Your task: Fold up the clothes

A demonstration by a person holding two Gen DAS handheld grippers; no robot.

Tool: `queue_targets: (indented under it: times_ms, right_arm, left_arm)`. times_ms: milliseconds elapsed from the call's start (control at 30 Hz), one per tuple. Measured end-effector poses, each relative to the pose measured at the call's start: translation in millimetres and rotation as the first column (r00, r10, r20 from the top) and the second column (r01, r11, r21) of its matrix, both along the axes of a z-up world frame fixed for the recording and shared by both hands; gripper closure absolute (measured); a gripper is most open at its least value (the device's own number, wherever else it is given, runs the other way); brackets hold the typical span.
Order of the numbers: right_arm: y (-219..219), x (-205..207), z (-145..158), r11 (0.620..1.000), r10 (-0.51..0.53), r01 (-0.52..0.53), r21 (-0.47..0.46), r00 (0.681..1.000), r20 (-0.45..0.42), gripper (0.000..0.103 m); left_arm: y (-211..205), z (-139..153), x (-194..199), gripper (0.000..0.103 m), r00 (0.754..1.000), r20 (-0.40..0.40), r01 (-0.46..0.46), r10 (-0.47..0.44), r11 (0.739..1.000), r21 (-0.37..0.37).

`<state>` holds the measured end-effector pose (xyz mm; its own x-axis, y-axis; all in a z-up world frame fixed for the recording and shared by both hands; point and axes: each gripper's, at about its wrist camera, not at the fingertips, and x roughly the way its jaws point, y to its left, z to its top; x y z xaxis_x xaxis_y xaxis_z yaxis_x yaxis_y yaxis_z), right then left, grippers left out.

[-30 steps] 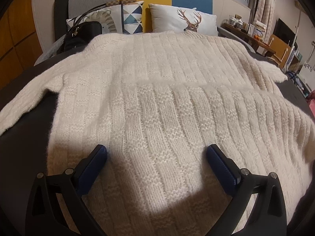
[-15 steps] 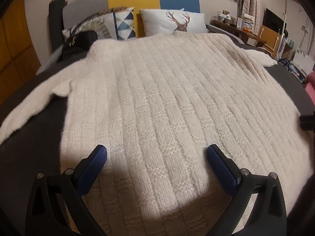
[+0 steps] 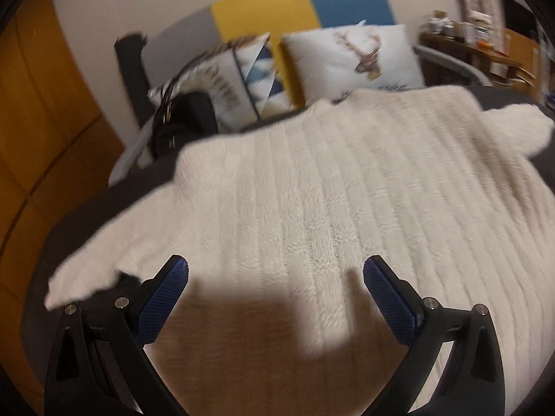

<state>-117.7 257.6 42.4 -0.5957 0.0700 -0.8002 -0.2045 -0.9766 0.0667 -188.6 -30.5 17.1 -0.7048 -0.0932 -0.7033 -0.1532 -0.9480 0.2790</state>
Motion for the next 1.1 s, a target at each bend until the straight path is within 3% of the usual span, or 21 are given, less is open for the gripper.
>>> queue_targets:
  times_ms: [100,233,367,400,500,733,833,1033,1067,1100]
  right_arm:
    - [11.7,-32.9,-9.0,0.998,-0.033,0.031,0.050,0.999,0.023,0.076]
    - [18.9,-72.3,-21.4,0.994,-0.052,0.047,0.097,0.997,0.054,0.076]
    - [15.4,-104.0,-38.0,0.991,-0.039,0.025,0.130,0.993,0.111,0.076]
    - [14.3,-109.7,-45.9,0.989,-0.035,0.014,0.146,0.989,0.146,0.076]
    - [22.5,-103.8,-49.7,0.985,-0.061,0.042,0.169,0.992,0.107,0.070]
    - [77.5,-68.1,-55.3,0.943,-0.266,0.241,0.230,0.960,0.084,0.066]
    - [93.7,-56.0,-55.7,0.947,-0.284,0.269,0.174,0.956,0.067,0.065]
    - [89.7,-56.7,-48.0,0.932,-0.329,0.303,0.199,0.937,0.116,0.065]
    - [83.1,-57.9,-43.1,0.929,-0.334,0.307,0.208,0.936,0.110,0.065]
    - [69.8,-58.6,-32.7,0.944,-0.286,0.271,0.189,0.957,0.055,0.064]
  left_arm:
    - [-6.7,-14.0,-2.4,0.000,0.998,0.041,-0.039,0.038,0.999,0.020]
    - [-22.8,-20.2,-3.4,0.000,0.996,0.082,-0.050,0.040,0.991,0.122]
    - [-42.8,-23.7,-9.1,0.000,0.989,0.140,-0.083,0.048,0.964,0.254]
    - [-42.7,-23.6,-8.1,0.000,0.989,0.140,-0.084,0.049,0.964,0.254]
    - [-40.4,-24.0,-4.4,0.000,0.990,0.132,-0.083,0.052,0.966,0.243]
    - [-40.6,-23.3,-4.5,0.000,0.989,0.138,-0.084,0.050,0.964,0.252]
    - [-41.1,-22.7,-5.9,0.000,0.988,0.142,-0.091,0.056,0.963,0.254]
    - [-40.0,-22.5,2.0,0.000,0.974,0.166,-0.195,0.154,0.943,0.270]
    - [-37.5,-22.2,4.3,0.000,0.973,0.160,-0.202,0.164,0.944,0.260]
    - [-35.7,-22.2,5.9,0.000,0.973,0.154,-0.204,0.169,0.946,0.251]
